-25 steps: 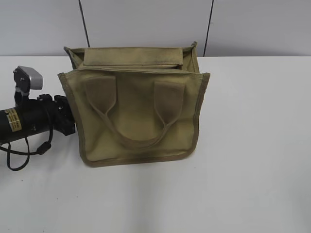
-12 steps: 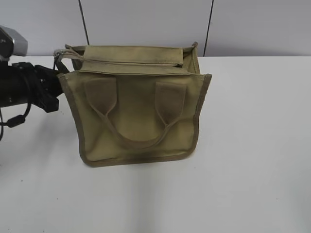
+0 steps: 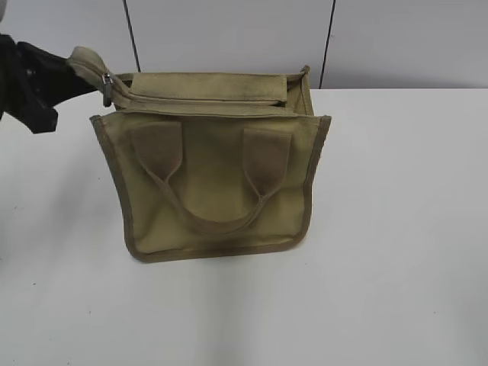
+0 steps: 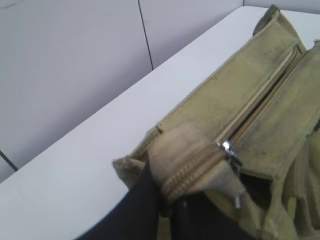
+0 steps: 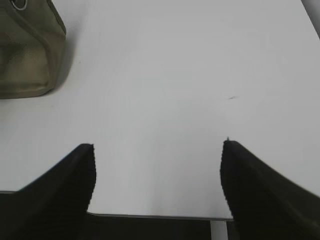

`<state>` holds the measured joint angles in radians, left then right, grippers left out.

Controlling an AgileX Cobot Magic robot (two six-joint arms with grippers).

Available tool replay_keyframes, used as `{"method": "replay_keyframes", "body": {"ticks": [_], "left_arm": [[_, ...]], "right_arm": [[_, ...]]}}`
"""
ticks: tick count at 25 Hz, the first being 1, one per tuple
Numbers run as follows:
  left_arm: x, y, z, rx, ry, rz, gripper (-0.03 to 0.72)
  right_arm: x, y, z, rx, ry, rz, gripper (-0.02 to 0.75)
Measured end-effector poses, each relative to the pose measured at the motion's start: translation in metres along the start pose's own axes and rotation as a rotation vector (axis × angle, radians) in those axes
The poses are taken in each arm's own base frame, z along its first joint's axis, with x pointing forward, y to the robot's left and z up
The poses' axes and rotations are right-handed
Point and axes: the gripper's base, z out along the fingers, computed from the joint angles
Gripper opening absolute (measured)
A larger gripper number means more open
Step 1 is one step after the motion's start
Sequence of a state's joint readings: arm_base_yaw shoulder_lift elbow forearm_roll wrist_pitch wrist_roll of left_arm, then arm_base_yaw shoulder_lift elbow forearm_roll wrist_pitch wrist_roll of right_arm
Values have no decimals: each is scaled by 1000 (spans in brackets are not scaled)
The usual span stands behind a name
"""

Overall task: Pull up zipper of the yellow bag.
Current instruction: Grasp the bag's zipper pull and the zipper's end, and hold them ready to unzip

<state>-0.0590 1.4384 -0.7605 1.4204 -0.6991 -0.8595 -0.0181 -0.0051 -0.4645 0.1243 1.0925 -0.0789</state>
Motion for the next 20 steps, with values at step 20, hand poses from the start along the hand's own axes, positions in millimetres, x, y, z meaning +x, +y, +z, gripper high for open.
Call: {"method": "replay_keyframes", "body": {"ticks": [20], "left_arm": [[-33,18,-3,10,64,48,7]], "right_arm": [[-96,21,90,-370,57,88,580]]}}
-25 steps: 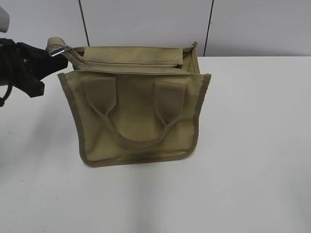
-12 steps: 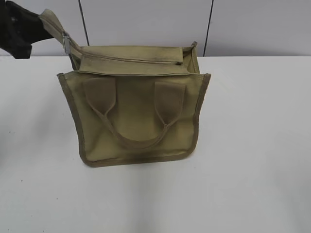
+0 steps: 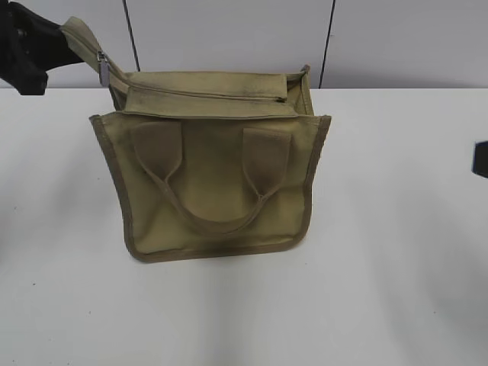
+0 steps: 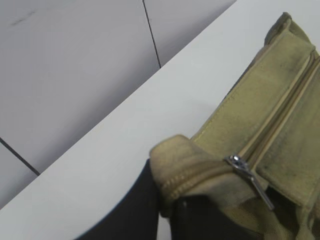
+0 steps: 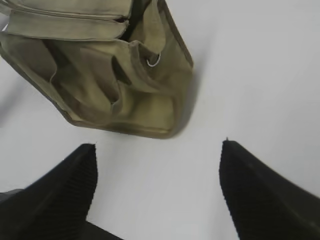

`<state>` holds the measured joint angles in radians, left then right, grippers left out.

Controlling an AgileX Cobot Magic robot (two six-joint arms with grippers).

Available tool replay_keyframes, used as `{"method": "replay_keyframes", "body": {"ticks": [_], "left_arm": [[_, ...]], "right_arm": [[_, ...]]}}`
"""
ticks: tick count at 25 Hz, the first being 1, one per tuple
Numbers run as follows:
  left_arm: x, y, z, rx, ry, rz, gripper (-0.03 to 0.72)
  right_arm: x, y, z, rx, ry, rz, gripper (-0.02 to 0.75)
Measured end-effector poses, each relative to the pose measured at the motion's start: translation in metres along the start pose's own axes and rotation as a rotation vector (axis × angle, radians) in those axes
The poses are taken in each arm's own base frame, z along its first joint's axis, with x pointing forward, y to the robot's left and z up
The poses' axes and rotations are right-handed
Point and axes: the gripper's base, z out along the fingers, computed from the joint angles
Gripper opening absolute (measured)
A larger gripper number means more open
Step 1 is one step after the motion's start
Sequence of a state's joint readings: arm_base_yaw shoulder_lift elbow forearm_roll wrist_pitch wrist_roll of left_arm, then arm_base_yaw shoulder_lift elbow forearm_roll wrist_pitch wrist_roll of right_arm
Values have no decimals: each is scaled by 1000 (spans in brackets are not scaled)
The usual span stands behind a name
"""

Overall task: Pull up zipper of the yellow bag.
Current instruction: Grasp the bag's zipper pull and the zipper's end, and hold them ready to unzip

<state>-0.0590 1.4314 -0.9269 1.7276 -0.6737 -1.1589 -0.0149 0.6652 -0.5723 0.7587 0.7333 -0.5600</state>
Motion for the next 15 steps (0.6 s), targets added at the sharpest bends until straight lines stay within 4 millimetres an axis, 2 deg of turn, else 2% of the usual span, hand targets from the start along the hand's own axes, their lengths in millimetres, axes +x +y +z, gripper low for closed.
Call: {"method": "replay_keyframes", "body": {"ticks": [2,3,5,9,15], "left_arm": [[0,0,0,1,3,4,7],[0,0,0,0,4,5,7],[0,0,0,0,4,5,7],[0,0,0,1,4,5,7],[0,0,0,0,5,-5,7]], "right_arm": [[-18,-3,20,-40,46,2,579],[-25,-5,36,-59,87,8,578],[-42,3,59,-103,114,-18,577],[-64,42,111,-184,123,-51,550],[-76,111,195,-288,174,-80,459]]}}
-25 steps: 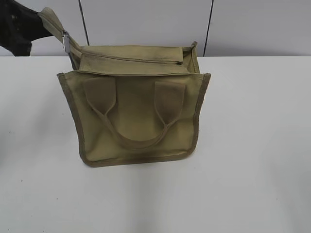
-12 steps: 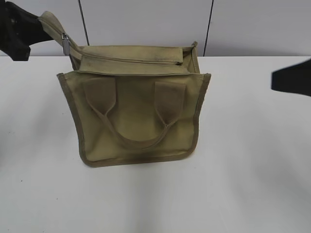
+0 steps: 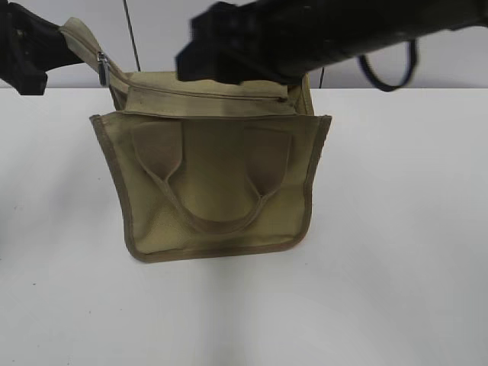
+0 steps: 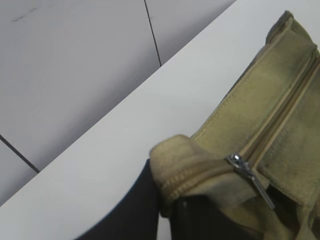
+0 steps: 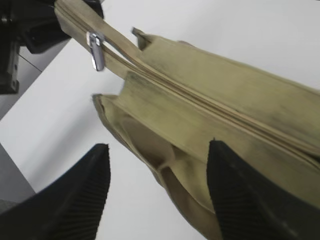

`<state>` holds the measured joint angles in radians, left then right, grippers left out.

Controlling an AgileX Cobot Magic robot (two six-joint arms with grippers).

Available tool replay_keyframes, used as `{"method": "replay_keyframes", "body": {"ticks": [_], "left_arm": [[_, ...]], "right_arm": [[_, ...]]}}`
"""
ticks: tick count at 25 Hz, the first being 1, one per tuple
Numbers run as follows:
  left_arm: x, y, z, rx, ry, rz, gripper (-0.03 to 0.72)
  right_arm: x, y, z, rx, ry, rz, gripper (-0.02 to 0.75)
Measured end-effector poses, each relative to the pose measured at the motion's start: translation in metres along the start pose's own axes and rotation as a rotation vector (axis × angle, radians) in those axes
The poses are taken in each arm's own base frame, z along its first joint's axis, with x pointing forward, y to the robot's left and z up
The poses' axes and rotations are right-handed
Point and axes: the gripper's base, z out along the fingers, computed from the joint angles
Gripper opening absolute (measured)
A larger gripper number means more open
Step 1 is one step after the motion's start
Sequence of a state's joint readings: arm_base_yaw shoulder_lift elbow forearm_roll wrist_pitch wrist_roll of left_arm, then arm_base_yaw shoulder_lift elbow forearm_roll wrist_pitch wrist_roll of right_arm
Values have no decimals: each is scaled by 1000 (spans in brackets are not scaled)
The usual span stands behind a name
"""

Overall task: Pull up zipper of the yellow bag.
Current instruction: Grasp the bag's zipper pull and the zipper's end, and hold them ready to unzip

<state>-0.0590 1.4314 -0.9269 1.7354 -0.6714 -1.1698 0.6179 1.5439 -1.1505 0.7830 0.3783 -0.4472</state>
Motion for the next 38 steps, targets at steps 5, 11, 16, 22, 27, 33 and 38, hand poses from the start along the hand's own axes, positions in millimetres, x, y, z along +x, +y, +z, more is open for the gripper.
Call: {"method": "replay_keyframes", "body": {"ticks": [5,11,16,22,27,33,38], "left_arm": [[0,0,0,0,0,-1,7],[0,0,0,1,0,-2,7],[0,0,0,2,0,-2,7],[0,-1,0,16,-5,-1,7],[-1,-2,0,25,-7,0,7],[-1,-3,0,38,-13,0,7],[-2,-4,0,46,-17,-13,7]], "right_arm": [[-20,29,61,-71,7,-2,354],[-23,35,104,-88,27,48,307],[-22,32,113,-75,17,70,304],[-16,26,124,-54,19,129,290],[-16,24,126,-48,17,198,259],[-16,25,126,-48,16,263,184],[-16,25,126,-48,14,268,58]]}}
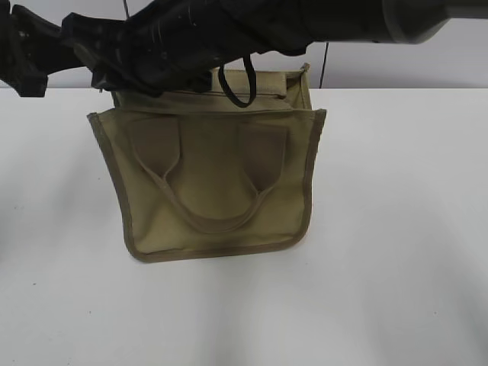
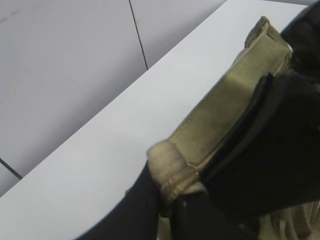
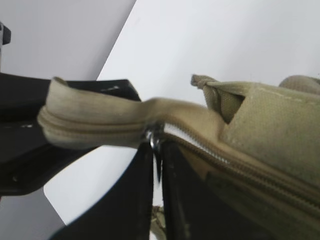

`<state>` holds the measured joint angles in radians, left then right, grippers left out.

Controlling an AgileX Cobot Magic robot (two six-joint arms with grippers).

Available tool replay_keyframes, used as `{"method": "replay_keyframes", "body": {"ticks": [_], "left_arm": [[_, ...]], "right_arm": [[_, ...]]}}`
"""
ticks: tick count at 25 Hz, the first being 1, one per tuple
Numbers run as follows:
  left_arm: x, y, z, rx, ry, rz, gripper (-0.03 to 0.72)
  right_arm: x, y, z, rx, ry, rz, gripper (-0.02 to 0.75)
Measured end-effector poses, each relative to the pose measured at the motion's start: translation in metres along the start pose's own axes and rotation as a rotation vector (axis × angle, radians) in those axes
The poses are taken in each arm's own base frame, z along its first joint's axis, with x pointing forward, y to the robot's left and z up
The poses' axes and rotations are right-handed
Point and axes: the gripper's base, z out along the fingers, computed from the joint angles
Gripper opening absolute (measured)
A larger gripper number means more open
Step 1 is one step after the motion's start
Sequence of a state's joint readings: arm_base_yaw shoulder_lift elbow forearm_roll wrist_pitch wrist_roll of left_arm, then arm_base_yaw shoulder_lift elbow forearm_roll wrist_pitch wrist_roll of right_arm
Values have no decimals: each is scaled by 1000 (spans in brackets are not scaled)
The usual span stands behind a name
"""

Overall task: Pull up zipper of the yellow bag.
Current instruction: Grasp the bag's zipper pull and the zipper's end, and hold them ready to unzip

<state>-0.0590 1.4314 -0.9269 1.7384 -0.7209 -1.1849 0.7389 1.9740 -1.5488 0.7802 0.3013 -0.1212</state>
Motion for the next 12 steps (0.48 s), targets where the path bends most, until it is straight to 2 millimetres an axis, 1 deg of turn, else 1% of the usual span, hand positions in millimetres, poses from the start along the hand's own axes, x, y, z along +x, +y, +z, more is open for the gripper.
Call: {"method": "replay_keyframes", "body": {"ticks": [2,3,8,12], "left_arm": [[0,0,0,1,-3,-7,7],[0,0,0,2,-3,-8,7],[0,0,0,3,-5,-11,7],[0,0,0,1,-5,-12,7]], "right_arm": [[0,0,0,-1,3,0,3],[1,0,0,-1,5,0,-4],[2,2,-2,-7,25,-13,-10],[-1,8,-10,-21,32,-28,-10]]}}
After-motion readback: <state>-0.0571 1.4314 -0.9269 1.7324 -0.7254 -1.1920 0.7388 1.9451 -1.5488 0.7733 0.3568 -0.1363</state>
